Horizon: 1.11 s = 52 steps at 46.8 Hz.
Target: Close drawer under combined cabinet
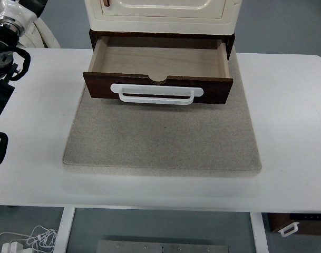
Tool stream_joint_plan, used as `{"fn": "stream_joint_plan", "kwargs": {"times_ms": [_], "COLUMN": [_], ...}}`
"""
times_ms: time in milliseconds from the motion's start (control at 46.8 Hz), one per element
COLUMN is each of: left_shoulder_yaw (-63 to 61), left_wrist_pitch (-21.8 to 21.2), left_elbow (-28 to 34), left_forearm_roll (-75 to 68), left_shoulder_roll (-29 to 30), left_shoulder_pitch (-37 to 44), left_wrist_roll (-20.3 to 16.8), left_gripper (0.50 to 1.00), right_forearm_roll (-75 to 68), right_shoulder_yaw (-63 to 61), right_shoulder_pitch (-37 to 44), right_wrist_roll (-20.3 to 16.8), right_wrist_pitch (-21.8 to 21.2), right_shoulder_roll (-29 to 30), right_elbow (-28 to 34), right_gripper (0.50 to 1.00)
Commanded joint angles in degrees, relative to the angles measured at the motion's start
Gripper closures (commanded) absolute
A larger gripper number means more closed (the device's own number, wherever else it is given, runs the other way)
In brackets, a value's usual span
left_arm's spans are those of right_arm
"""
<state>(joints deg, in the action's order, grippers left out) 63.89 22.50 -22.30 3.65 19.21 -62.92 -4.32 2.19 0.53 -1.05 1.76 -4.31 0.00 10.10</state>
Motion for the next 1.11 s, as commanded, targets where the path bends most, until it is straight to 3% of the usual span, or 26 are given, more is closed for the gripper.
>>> {"fn": "stream_joint_plan", "kwargs": {"times_ms": [0,320,577,897,1089], "left_shoulder_yaw": [-0.08,0.00,-0.08,-0.61,-7.37], "left_wrist_pitch": [0.00,0.00,-0.70,-5.01,-6.50], "left_elbow": [-1.78,-9.87,-15.49,-28.32,-37.90], "left_forearm_roll": [-0.23,-3.04,-5.67,-12.27,-13.15], "left_shoulder_roll": [1.79,10.49,12.34,12.96,16.12], "left_shoulder_pitch": [-0.62,-4.31,-7.83,-9.76,-11.26], "left_wrist_roll": [0.02,-0.16,-0.33,0.02,-0.25], "left_gripper": [0.500,0.500,0.500,0.500,0.500], "right_forearm_roll": [0.00,0.00,0.00,0.00,0.00], "right_shoulder_yaw": [0.00,0.00,0.00,0.00,0.00], "right_shoulder_pitch": [0.00,0.00,0.00,0.00,0.00], "right_wrist_roll": [0.00,0.00,0.00,0.00,0.00], "right_wrist_pitch": [0.01,0.01,0.01,0.01,0.01], "right_shoulder_roll": [0.00,0.00,0.00,0.00,0.00], "right_elbow": [0.01,0.01,0.01,0.01,0.01], "right_gripper": [0.548,0.548,0.548,0.548,0.548]}}
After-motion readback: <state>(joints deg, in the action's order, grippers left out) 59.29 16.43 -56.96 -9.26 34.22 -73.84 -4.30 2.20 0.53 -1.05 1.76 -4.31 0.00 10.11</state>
